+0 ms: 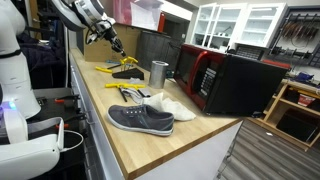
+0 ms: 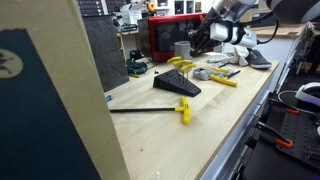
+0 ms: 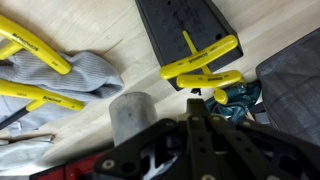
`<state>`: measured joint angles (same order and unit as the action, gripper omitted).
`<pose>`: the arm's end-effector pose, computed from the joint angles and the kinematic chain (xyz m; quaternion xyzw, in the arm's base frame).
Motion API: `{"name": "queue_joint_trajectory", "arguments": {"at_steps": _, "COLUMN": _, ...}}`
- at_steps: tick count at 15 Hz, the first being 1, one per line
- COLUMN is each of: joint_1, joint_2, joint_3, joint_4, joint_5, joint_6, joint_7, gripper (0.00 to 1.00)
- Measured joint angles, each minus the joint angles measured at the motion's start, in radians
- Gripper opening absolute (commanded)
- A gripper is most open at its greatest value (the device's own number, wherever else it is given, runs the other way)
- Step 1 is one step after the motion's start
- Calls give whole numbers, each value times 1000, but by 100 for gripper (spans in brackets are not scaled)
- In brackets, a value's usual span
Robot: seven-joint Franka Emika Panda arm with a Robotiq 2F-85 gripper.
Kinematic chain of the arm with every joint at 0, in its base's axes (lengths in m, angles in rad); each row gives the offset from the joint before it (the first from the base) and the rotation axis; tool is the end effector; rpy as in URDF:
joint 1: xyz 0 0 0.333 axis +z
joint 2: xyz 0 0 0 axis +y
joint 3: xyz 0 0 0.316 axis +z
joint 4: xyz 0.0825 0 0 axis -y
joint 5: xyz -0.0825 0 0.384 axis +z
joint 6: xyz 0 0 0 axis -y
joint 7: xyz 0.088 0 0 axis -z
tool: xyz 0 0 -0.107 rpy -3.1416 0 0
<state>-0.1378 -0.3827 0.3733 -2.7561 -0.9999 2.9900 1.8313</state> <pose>0.3738 0.1454 0.3611 -0.8924 0.2872 -0.3436 0.0546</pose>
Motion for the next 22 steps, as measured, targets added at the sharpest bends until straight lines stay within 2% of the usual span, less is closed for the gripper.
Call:
{"name": "queue_joint_trajectory", "arguments": {"at_steps": 12, "joint_1": -63, "joint_2": 51, "joint_3": 76, "joint_4": 29, "joint_5": -3, "joint_6": 3, "joint_7": 74, "gripper": 0}}
{"name": "queue_joint_trajectory", "arguments": {"at_steps": 22, "joint_1": -148, "joint_2": 101, "joint_3": 129, "joint_4": 78, "joint_5": -93, "joint_6": 8, "joint_7": 119, "gripper": 0}}
